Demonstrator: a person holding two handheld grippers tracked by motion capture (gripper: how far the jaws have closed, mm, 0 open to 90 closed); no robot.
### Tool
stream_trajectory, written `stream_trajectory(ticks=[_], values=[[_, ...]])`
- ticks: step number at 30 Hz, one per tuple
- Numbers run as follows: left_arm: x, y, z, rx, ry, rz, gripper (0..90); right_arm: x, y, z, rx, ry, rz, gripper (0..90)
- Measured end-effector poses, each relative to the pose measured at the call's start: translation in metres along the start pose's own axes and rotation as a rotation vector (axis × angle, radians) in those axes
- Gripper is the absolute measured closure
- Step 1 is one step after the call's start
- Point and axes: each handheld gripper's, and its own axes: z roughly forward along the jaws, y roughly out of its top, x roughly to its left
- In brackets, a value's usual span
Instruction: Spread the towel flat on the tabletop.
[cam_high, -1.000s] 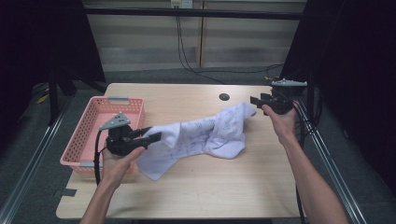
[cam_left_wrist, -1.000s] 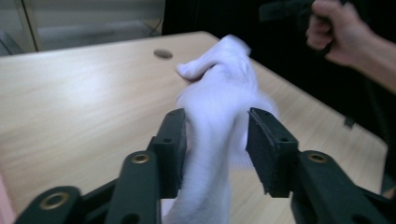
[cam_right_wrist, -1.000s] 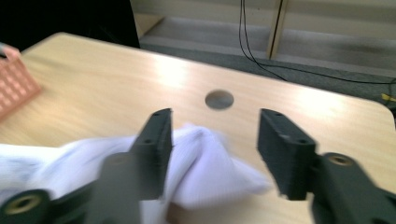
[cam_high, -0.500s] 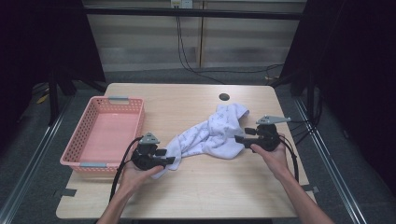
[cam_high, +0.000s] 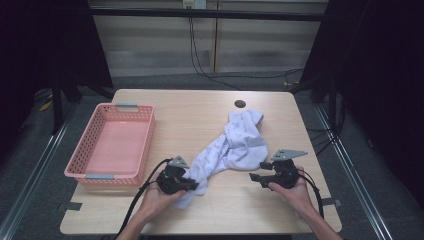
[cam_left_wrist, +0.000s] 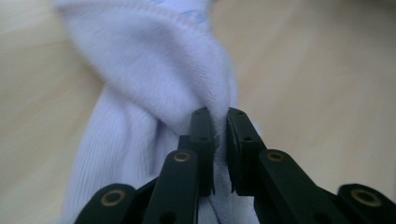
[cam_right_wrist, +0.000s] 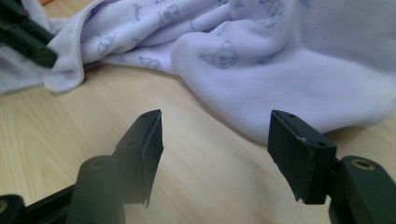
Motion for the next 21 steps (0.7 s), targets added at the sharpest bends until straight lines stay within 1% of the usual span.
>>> stream_trajectory(ticks=[1, 3, 4, 5, 6, 7, 8, 9, 10, 11, 12, 13, 14, 15, 16, 17, 18, 19, 20, 21], values=[[-0.007, 0.004, 0.004, -0.004, -0.022, 0.012, 82.6, 0.002, -0.002, 0.0, 0.007, 0.004, -0.003, 35.5], [-0.018, 0.014, 0.012, -0.02, -0.081, 0.038, 83.0, 0.006, -0.007, -0.001, 0.023, 0.006, -0.019, 35.5], [-0.023, 0.021, 0.014, -0.035, -0.107, 0.04, 83.2, 0.007, -0.008, -0.002, 0.021, 0.007, -0.019, 35.5], [-0.028, 0.027, 0.014, -0.056, -0.123, 0.039, 83.3, 0.008, -0.009, -0.002, 0.019, 0.015, -0.019, 35.6], [-0.031, 0.033, 0.014, -0.074, -0.145, 0.049, 83.4, 0.008, -0.009, -0.002, 0.017, 0.007, -0.026, 35.7], [-0.035, 0.04, 0.012, -0.098, -0.146, 0.059, 83.4, 0.008, -0.009, -0.002, 0.01, 0.004, -0.026, 36.0], [-0.036, 0.045, 0.009, -0.123, -0.164, 0.052, 83.4, 0.007, -0.009, -0.001, 0.005, 0.0, -0.022, 36.2], [-0.038, 0.051, 0.004, -0.161, -0.182, 0.047, 83.3, 0.005, -0.008, 0.001, 0.004, -0.003, -0.025, 36.2], [-0.038, 0.054, 0.001, -0.176, -0.185, 0.057, 83.4, 0.003, -0.007, 0.003, 0.007, -0.014, -0.021, 36.2], [-0.038, 0.058, -0.003, -0.196, -0.195, 0.054, 83.4, 0.002, -0.007, 0.005, 0.004, -0.018, -0.015, 36.2], [-0.037, 0.061, -0.009, -0.224, -0.208, 0.04, 83.4, -0.001, -0.005, 0.007, 0.002, -0.022, -0.018, 36.0], [-0.036, 0.063, -0.015, -0.251, -0.208, 0.037, 83.4, -0.003, -0.004, 0.01, 0.003, -0.04, -0.022, 35.9], [-0.035, 0.063, -0.02, -0.279, -0.198, 0.037, 83.4, -0.006, -0.002, 0.013, 0.003, -0.048, -0.016, 35.4], [-0.033, 0.063, -0.026, -0.312, -0.178, 0.033, 83.2, -0.009, 0.0, 0.017, 0.004, -0.048, -0.002, 34.4], [-0.028, 0.062, -0.031, -0.331, -0.155, 0.023, 82.9, -0.011, 0.002, 0.019, 0.002, -0.045, 0.008, 34.4], [-0.023, 0.06, -0.035, -0.327, -0.114, 0.01, 81.9, -0.011, 0.004, 0.021, -0.002, -0.04, 0.012, 34.4], [-0.018, 0.056, -0.038, -0.306, -0.049, 0.008, 78.6, -0.009, 0.006, 0.022, -0.003, -0.027, 0.002, 34.7], [-0.012, 0.05, -0.04, -0.292, -0.02, -0.002, 78.4, -0.006, 0.008, 0.023, -0.006, -0.026, -0.017, 34.9], [-0.006, 0.044, -0.041, -0.282, -0.026, -0.023, 79.0, -0.002, 0.009, 0.024, -0.003, -0.037, -0.034, 34.9], [-0.001, 0.036, -0.043, -0.27, -0.002, -0.031, 78.8, 0.001, 0.009, 0.026, -0.002, -0.034, -0.043, 34.9]])
